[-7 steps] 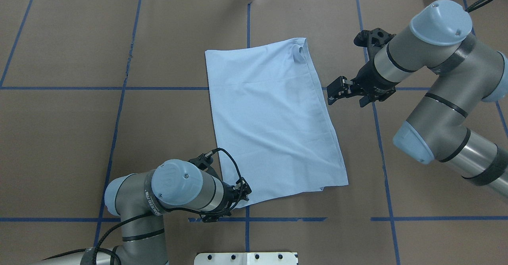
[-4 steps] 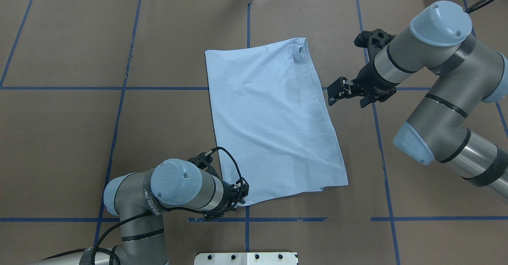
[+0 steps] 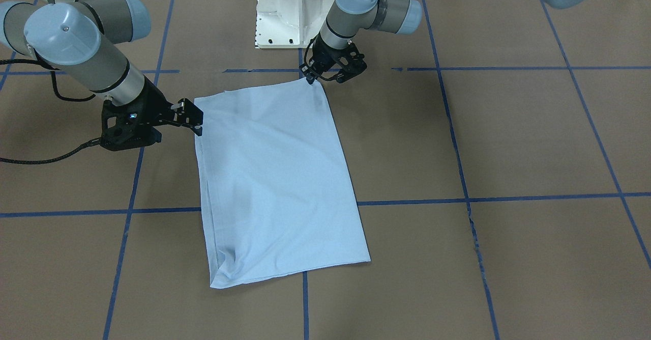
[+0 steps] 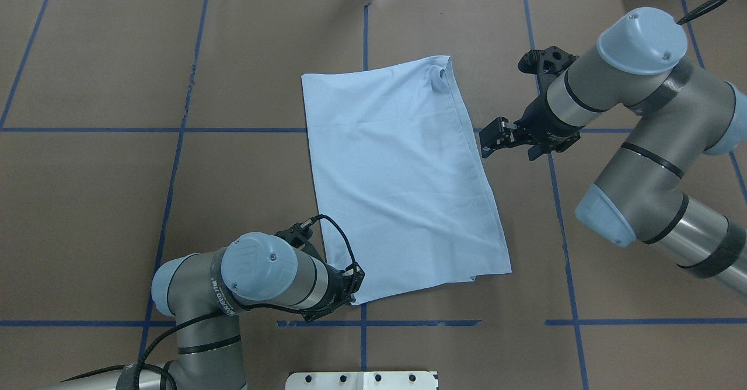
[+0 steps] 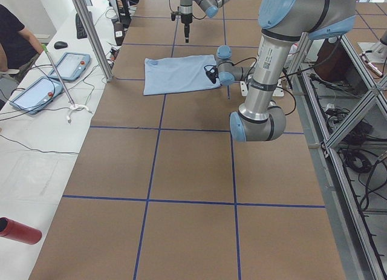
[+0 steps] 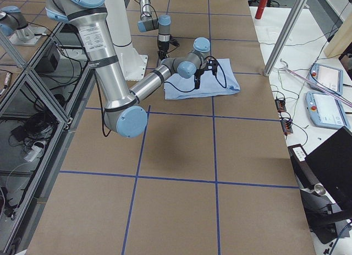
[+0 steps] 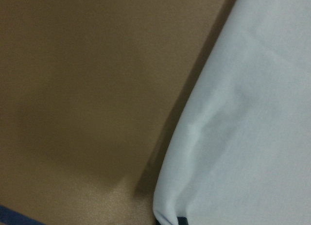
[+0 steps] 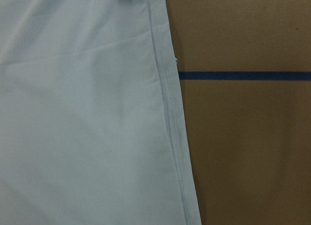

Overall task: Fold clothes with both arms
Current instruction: 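Hold the left gripper at the near corner while lowering the right gripper, then move the right gripper to the shirt's other near corner beside the left gripper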

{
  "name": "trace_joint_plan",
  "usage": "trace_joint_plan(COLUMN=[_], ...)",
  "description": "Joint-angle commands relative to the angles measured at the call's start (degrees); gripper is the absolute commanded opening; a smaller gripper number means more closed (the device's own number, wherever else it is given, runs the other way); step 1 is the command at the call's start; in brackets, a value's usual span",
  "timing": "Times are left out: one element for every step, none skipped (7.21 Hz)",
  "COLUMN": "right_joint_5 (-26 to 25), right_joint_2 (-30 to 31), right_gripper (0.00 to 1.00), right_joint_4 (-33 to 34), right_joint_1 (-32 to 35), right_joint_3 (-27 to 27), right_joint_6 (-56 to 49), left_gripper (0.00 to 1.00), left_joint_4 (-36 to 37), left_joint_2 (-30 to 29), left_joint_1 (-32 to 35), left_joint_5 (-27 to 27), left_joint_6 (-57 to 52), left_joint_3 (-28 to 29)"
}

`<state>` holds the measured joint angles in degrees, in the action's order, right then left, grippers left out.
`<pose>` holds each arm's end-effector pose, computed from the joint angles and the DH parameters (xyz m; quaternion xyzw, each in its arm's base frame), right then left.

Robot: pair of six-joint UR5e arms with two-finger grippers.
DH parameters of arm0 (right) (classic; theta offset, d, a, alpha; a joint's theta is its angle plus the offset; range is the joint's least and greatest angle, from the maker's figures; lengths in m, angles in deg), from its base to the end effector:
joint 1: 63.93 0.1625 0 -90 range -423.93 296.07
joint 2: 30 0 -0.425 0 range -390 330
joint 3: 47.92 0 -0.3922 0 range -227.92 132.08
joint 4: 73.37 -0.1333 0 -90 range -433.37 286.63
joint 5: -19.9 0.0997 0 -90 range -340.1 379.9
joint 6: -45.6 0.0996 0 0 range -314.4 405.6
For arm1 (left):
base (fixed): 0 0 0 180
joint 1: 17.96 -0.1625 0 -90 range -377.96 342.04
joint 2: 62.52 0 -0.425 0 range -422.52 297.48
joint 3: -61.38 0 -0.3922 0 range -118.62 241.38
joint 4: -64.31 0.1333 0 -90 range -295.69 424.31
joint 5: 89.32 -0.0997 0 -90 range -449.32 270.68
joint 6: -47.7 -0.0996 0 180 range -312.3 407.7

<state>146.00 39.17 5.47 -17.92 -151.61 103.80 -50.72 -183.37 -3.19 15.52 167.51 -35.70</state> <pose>-0.3641 -0.4846 0.3224 0.0096 -0.4665 -0.0110 0.8844 0.6091 -0.2721 0.2413 -0.1770 0.4990 -0.2584 0.8081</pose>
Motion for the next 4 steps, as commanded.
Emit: trace_joint_plan(right_joint_5=[-1.3, -1.6, -2.5, -5.1], right_joint_2=[-0.1, 0.0, -0.1, -0.1], right_gripper=[1.00, 1.00, 1.00, 1.00], right_joint_4=[0.0, -0.2, -0.4, -0.5], right_joint_1=[-1.0, -2.2, -4.7, -8.4], right_joint_3=[-0.4, -0.6, -1.3, -3.0], right_joint_6=[1.6, 5.2, 10.5, 16.8], left_gripper=[0.00, 0.00, 0.00, 0.00], left_joint_4=[0.2, 2.4, 6.5, 8.8], left_joint_2=[0.5, 0.7, 0.8, 0.8], left_joint_1=[1.6, 2.2, 2.2, 2.2], left_joint_5=[0.3, 0.5, 0.5, 0.5], left_joint_6=[-0.7, -2.2, -5.2, -5.7], left_joint_3=[-1.2, -3.0, -5.9, -7.1])
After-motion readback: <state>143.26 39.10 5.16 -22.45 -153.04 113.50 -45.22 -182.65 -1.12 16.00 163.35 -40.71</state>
